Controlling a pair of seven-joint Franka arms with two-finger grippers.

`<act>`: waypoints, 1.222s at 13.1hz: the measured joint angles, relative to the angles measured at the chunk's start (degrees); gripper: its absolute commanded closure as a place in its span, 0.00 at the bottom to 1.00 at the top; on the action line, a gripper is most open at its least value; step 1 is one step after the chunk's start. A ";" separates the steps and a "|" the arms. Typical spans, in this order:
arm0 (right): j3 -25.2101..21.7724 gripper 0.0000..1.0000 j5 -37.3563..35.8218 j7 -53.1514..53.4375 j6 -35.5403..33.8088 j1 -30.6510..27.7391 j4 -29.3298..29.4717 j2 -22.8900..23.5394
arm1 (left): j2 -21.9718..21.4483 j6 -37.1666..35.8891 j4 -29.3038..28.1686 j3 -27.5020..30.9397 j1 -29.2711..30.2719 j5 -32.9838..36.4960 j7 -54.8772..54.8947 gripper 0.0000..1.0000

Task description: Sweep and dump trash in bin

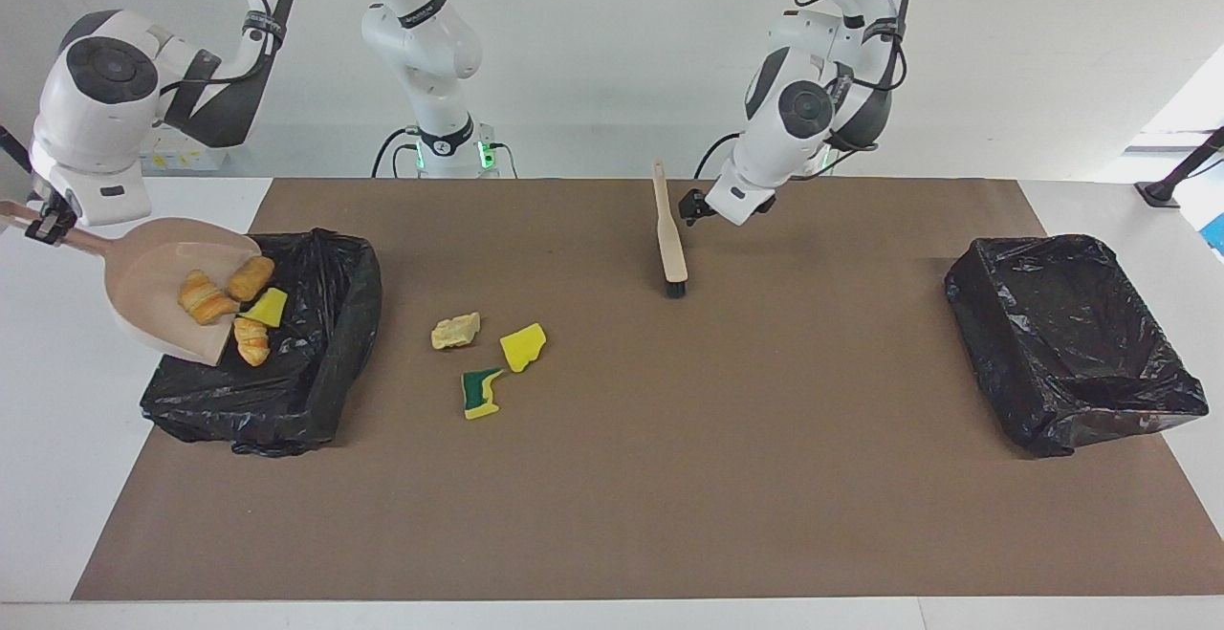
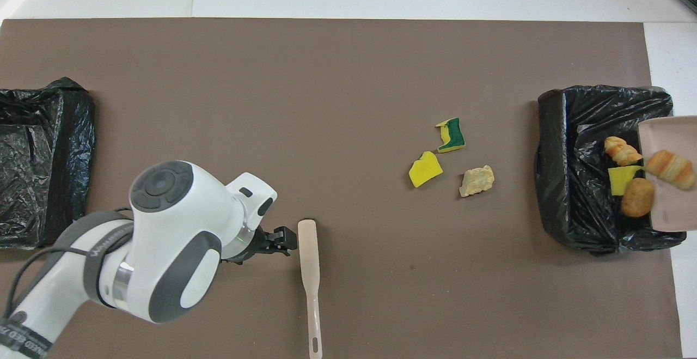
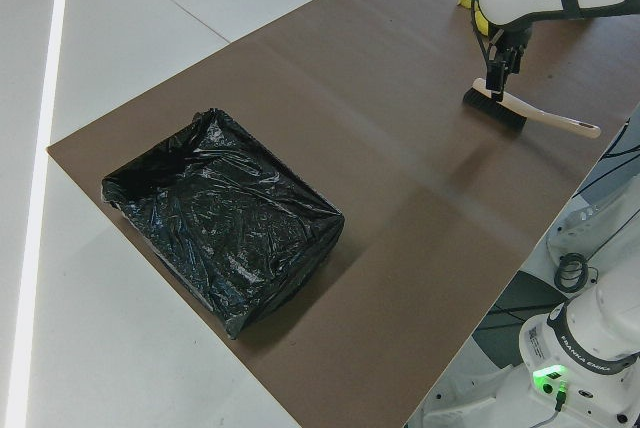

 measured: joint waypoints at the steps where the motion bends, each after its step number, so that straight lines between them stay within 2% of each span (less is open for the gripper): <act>1: -0.01 1.00 -0.61 0.00 0.00 0.00 -0.02 -0.05 | 0.02 -2.79 3.00 0.05 2.33 0.36 1.79 0.00; 5: -0.21 1.00 -4.16 0.00 0.00 -0.08 -0.08 -0.50 | 0.01 -10.24 12.51 0.25 12.08 4.23 8.88 0.00; 9: -0.24 1.00 -5.82 -1.61 -0.12 -0.06 -0.08 -3.01 | -0.04 -13.61 19.64 0.45 20.80 8.77 18.23 0.00; 13: 0.10 1.00 -6.67 -1.64 -3.71 2.04 0.48 -3.84 | 0.16 -14.01 27.76 0.45 24.35 10.75 20.33 0.00; 16: 1.57 1.00 -6.67 -1.65 -8.65 2.58 1.71 -6.57 | 0.59 -14.55 29.31 0.20 24.38 12.98 22.23 0.00</act>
